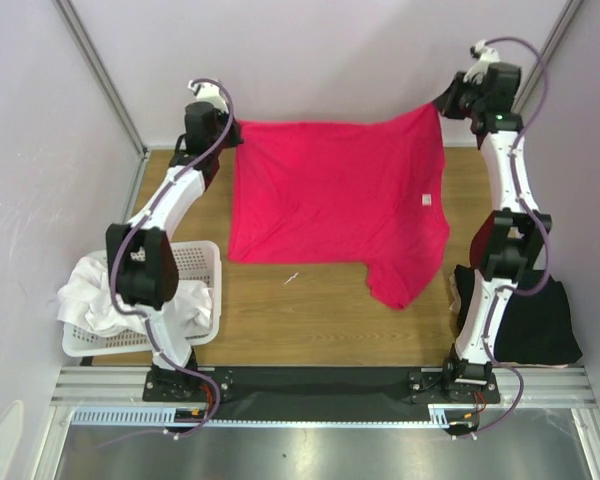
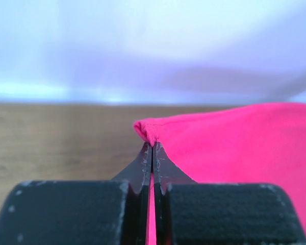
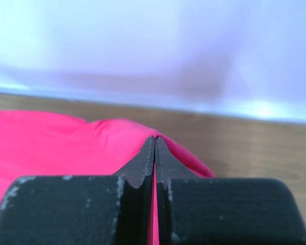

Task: Fold and stack the t-shirts
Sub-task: Flatten the tshirt out

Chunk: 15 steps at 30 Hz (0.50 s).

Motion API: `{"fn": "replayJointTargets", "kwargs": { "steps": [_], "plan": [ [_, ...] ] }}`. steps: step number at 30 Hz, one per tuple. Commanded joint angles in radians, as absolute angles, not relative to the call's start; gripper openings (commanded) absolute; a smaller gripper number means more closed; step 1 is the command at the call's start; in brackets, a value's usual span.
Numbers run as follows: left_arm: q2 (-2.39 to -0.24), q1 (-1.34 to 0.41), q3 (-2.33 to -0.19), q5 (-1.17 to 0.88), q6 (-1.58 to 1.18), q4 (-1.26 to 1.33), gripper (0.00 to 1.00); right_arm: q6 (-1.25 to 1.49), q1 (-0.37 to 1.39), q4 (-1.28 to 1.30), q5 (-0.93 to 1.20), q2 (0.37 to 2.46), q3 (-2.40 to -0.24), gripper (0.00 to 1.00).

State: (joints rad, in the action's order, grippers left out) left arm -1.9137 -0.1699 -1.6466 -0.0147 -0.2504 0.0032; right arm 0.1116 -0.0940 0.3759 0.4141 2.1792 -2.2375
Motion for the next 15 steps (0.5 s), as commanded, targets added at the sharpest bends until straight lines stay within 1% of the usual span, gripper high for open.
{"fn": "replayJointTargets", "kwargs": {
  "steps": [1,9,10,15],
  "plan": [
    [-1.758,-0.183,-1.597,-0.035,-0.213,0.127,0.00,0.095,-0.095,0.296,0.445,2.002,-2.200,0.00],
    [-1.491,-0.189,-1.465,-0.021,-0.195,0.152,0.00,0.080,-0.095,0.284,0.436,1.717,-2.050,0.00],
    [-1.430,-0.189,-1.450,-0.020,-0.193,0.155,0.00,0.078,-0.095,0.282,0.433,1.656,-2.027,0.00],
    [-1.254,-0.190,-1.379,-0.014,-0.170,0.135,0.00,0.055,-0.087,0.325,0.405,1.497,-1.993,0.00]
  ]
}}
